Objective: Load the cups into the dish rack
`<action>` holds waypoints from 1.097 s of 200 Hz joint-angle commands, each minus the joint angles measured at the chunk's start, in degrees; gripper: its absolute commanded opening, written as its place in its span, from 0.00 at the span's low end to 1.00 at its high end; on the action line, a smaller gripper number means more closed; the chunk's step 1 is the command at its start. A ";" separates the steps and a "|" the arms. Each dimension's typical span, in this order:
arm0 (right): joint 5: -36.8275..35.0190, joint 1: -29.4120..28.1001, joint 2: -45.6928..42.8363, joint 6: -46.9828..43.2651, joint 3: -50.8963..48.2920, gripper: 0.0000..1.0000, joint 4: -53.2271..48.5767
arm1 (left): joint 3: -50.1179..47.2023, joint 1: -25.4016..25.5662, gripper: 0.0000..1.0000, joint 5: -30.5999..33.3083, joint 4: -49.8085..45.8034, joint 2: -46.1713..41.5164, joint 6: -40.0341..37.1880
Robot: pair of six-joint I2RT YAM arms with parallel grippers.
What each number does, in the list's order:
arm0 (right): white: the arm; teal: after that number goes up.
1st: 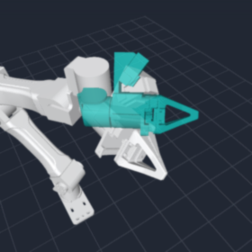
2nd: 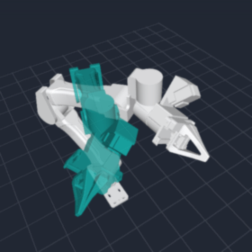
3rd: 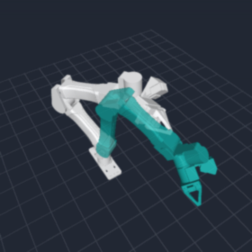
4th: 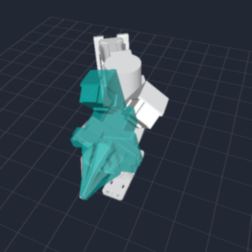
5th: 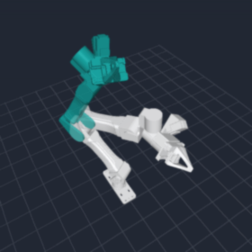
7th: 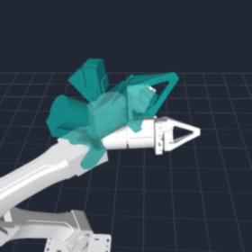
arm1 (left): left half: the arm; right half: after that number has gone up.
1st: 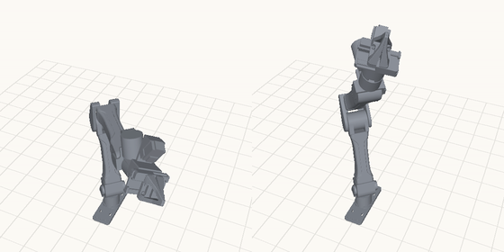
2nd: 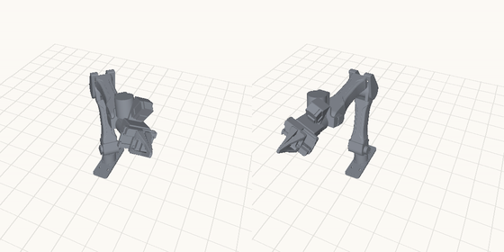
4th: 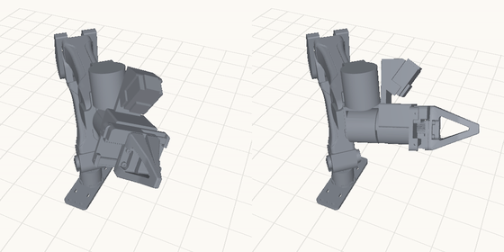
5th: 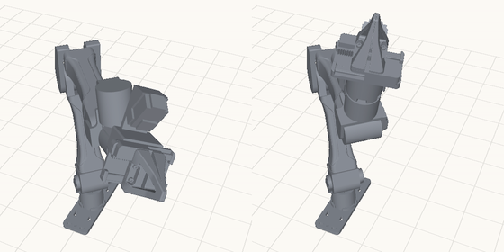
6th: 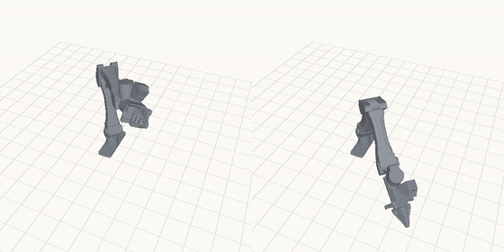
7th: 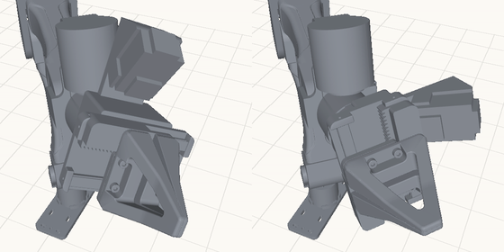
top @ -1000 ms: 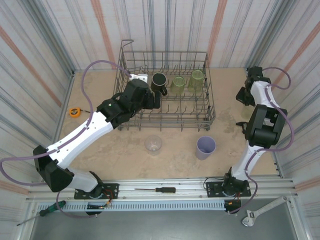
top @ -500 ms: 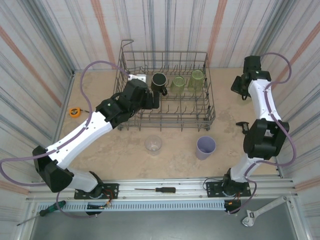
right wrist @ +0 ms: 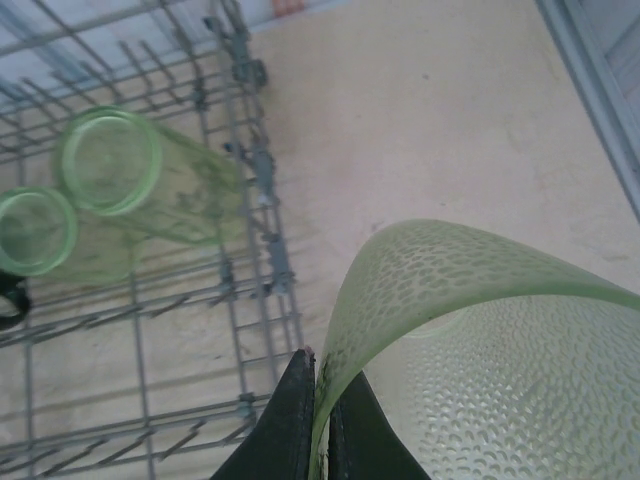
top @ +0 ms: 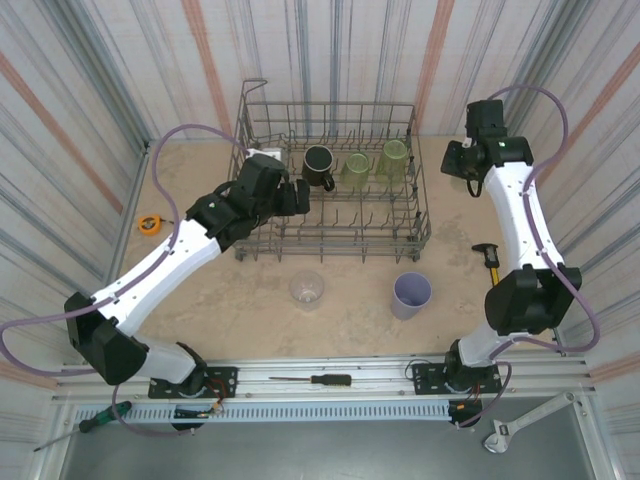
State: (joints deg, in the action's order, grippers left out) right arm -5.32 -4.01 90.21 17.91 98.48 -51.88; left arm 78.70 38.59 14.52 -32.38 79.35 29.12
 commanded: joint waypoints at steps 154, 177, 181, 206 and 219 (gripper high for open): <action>30.97 -7.48 -8.41 6.53 -11.13 0.00 20.18 | -5.65 -5.79 0.99 -6.31 0.47 -4.91 6.94; 35.35 -7.50 -9.55 9.31 -15.51 0.00 25.76 | -5.92 -6.44 0.99 -7.47 1.13 -4.78 7.89; 36.20 -7.57 -9.75 9.76 -16.30 0.00 27.00 | -5.91 -6.49 0.99 -7.69 1.18 -4.74 8.00; 40.55 -7.59 -10.30 14.07 -20.99 0.00 34.10 | -6.00 -7.07 0.99 -8.99 1.67 -4.49 8.71; 42.67 -7.68 -10.17 16.33 -22.70 0.00 37.49 | -6.10 -7.53 0.99 -9.74 1.98 -4.54 9.25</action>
State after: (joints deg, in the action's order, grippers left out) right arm 30.70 -11.18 81.80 28.53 78.35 -24.05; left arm 73.69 32.14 6.74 -29.76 76.05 36.29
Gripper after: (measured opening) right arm 0.066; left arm 0.986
